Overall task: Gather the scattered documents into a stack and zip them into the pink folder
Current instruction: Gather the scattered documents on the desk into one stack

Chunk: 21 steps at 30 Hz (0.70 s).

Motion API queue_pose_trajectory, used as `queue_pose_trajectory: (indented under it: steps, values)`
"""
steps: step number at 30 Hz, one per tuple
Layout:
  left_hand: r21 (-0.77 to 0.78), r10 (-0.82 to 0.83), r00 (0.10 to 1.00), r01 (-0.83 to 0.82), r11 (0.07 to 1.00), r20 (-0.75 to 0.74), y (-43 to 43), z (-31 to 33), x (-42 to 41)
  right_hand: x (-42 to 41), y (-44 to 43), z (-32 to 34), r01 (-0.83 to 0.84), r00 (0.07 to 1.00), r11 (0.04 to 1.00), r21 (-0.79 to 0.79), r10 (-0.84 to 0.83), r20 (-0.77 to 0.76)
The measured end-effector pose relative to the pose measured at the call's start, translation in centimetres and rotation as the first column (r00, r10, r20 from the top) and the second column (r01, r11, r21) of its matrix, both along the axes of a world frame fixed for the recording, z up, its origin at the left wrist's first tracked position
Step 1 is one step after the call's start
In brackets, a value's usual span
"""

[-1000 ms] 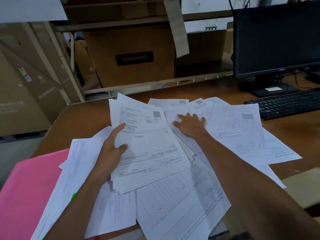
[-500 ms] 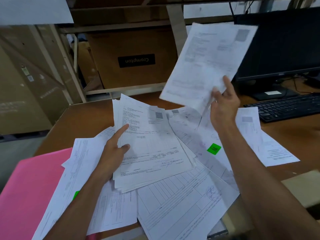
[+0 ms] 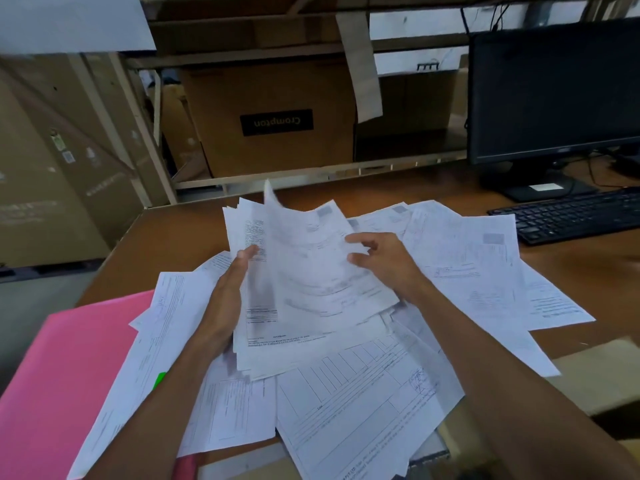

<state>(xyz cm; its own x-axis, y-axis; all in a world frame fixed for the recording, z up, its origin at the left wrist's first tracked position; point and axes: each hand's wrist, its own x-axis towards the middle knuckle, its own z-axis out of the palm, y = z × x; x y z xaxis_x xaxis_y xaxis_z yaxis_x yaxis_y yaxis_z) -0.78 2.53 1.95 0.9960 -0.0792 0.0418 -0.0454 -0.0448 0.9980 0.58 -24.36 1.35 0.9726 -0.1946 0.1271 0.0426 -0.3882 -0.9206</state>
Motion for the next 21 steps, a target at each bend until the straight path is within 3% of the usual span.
queue_pose_trajectory:
  steps: [3, 7, 11, 14, 17, 21]
  values:
    - [-0.037, -0.025, 1.000, 0.024, 0.999, -0.017, 0.0, 0.0, 0.0, -0.5, 1.3, 0.0, -0.040, 0.999, 0.998, -0.039, 0.040, -0.014]
    - [0.183, -0.055, 0.997, 0.043, 0.982, 0.063, 0.8, -0.7, 0.8, -0.7, 1.9, -0.2, -0.122, 0.992, 0.973, -0.198, 0.114, -0.050]
    - [0.251, -0.079, 0.986, 0.039, 0.967, 0.148, 1.2, -1.2, 1.3, -0.6, -1.1, 0.2, 0.067, 0.998, 0.975, -0.213, -0.063, 0.027]
    - [0.274, -0.114, 0.984, 0.074, 0.959, 0.135, 1.4, -1.4, 1.7, -0.7, -5.3, -0.3, 0.257, 0.951, 0.813, -0.523, -0.309, -0.014]
    - [0.305, -0.107, 0.988, 0.070, 0.950, 0.107, 1.4, -1.6, 1.9, -1.6, -9.5, -1.2, 0.262, 0.839, 0.608, -0.750, -0.527, -0.135]
    - [0.321, -0.095, 0.988, 0.051, 0.946, 0.122, 1.1, -1.6, 1.7, -2.0, -11.2, -3.0, 0.157, 0.733, 0.578, -0.801, -0.612, -0.297]
